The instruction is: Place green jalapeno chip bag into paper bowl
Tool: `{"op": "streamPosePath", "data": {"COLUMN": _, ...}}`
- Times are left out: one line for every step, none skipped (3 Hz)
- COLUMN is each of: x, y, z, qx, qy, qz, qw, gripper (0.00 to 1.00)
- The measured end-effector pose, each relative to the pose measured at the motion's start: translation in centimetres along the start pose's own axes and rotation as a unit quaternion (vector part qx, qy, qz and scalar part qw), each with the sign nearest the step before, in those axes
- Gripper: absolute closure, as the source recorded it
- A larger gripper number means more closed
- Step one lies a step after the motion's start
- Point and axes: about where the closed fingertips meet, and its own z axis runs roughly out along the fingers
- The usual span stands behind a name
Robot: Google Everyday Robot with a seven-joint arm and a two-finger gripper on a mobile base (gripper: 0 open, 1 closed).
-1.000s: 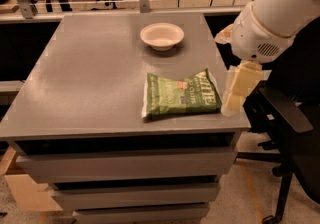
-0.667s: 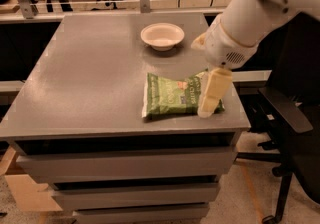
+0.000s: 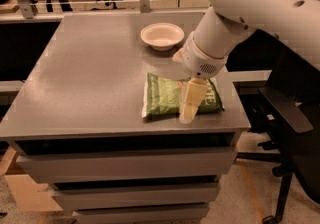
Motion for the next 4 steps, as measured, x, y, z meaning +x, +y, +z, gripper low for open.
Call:
{"op": "streamPosePath", "data": {"x": 0.0, "y": -0.3, "z": 1.6, "qx": -0.013, "qy": -0.001, "qz": 0.004, "qw": 0.9999, "gripper": 0.18}}
{"op": "streamPosePath", "data": {"x": 1.1, "y": -1.1, "z": 1.8, "qx": -0.010, "qy": 0.001, "qz": 0.020, "qw": 0.9998, "gripper": 0.49}}
{"op": "streamPosePath", "data": {"x": 2.1, "y": -1.7, "z": 1.3, "qx": -0.001, "qy": 0.002, "qz": 0.033, "qw": 0.9994, "gripper": 0.72}}
{"op": "streamPosePath", "data": {"x": 4.4, "y": -2.6, "z": -0.2, "qx": 0.025, "qy": 0.014, "qz": 0.062, "qw": 0.9977, "gripper": 0.95}}
